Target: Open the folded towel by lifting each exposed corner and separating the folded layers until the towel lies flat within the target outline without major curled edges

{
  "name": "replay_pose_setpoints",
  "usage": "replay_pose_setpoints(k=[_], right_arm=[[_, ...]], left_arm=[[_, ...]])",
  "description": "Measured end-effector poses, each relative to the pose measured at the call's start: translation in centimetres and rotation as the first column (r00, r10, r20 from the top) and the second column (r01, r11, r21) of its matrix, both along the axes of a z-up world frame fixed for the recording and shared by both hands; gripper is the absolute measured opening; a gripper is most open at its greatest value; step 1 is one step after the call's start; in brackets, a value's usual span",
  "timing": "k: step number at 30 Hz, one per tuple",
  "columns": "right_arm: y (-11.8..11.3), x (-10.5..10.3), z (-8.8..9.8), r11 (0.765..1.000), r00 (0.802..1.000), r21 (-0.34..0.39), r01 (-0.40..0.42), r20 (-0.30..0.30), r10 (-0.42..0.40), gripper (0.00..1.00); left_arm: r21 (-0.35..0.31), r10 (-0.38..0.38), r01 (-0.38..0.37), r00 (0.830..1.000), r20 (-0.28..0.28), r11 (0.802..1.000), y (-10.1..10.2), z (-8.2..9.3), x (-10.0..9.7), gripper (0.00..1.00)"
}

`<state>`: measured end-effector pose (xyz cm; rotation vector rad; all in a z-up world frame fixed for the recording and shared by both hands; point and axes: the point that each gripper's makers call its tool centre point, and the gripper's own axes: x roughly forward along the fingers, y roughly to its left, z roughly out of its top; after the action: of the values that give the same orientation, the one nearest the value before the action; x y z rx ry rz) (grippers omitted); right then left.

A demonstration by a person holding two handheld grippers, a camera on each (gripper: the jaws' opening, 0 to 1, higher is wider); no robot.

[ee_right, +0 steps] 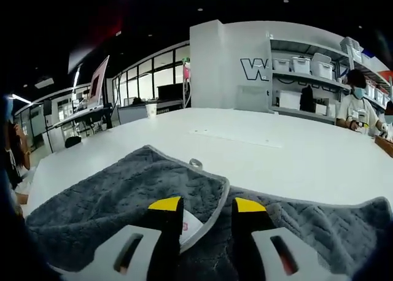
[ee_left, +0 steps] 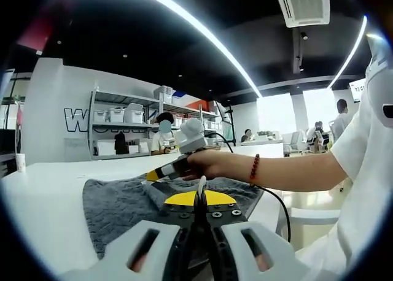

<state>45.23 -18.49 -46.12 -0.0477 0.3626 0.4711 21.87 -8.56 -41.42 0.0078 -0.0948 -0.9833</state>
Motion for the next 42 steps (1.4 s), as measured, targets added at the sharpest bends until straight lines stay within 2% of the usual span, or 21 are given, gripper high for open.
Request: replay_pose_setpoints(k=[24,36,42], right_arm=[[-0.4,2.3,-1.0,0.997,0.999,0.076,0.029,-0.032,-0.026,0.24],[-0.6,3.0,-0.9,0.995,0.999,0.089,0.036,-0.029,-0.033,0.00],[-0.8,3.4,-0.1,0.993,0.999,0.112,0.049,-0.007,-0.049,0.00]], left_arm=[[0.005,-0.002,0.002,1.000,0.003,1.000,0.0,-0.1,-0.2,0.01],[0.005,-0.002,0.002,1.000,0.002,1.000,0.0,-0.2,-0.2,0.01],[-0.002,-0.013,0.013,1.000,-0.009,1.000,-0.1,-0.1,-0.3,0.01]])
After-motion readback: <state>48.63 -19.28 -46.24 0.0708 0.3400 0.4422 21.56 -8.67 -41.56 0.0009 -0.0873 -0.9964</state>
